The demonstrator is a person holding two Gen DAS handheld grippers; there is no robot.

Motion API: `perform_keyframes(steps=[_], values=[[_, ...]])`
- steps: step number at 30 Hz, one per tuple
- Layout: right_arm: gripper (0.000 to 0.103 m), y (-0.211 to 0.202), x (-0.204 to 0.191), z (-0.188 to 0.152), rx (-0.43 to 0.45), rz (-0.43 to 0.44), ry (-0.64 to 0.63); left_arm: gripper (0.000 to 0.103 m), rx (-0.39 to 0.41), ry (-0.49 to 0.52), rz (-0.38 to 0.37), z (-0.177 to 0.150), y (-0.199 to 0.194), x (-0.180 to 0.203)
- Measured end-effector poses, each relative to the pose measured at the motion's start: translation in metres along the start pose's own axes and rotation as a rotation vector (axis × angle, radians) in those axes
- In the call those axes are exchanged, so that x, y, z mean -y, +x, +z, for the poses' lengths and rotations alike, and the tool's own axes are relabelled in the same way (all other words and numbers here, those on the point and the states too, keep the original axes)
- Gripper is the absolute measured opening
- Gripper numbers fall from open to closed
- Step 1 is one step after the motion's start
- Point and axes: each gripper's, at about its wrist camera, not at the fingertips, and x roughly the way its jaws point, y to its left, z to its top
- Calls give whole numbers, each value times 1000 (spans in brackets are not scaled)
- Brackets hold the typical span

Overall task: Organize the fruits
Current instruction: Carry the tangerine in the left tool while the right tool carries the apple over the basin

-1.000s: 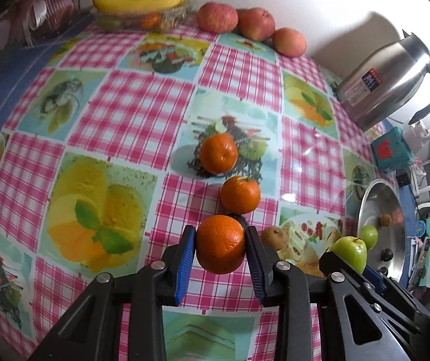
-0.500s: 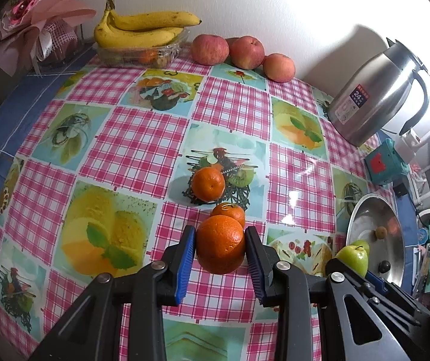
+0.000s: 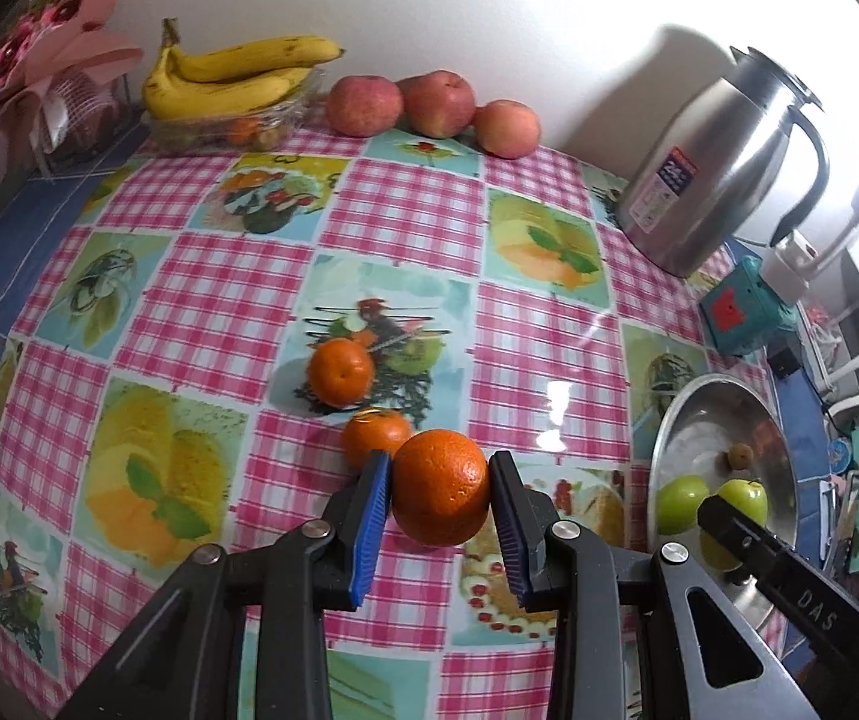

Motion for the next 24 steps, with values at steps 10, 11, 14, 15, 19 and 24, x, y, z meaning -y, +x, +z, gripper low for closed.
perform_keyframes(steps=[10, 11, 14, 15, 19, 24], values=[[41, -12, 50, 7, 35, -52, 116, 36, -11, 101, -24, -11, 9, 43], [41, -13, 53, 6, 37, -55, 122, 36, -12, 112, -31, -13, 9, 48], [41, -17, 63, 6, 51, -67, 143, 36, -11, 142, -52, -17, 10, 62], [41, -18, 67, 6, 56, -73, 149, 36, -7, 164, -59, -19, 10, 69], [41, -20, 78, 6, 67, -84, 175, 36, -4, 233, -83, -26, 9, 93], [41, -26, 90, 6, 81, -97, 200, 36, -10, 305, -112, -36, 11, 120]])
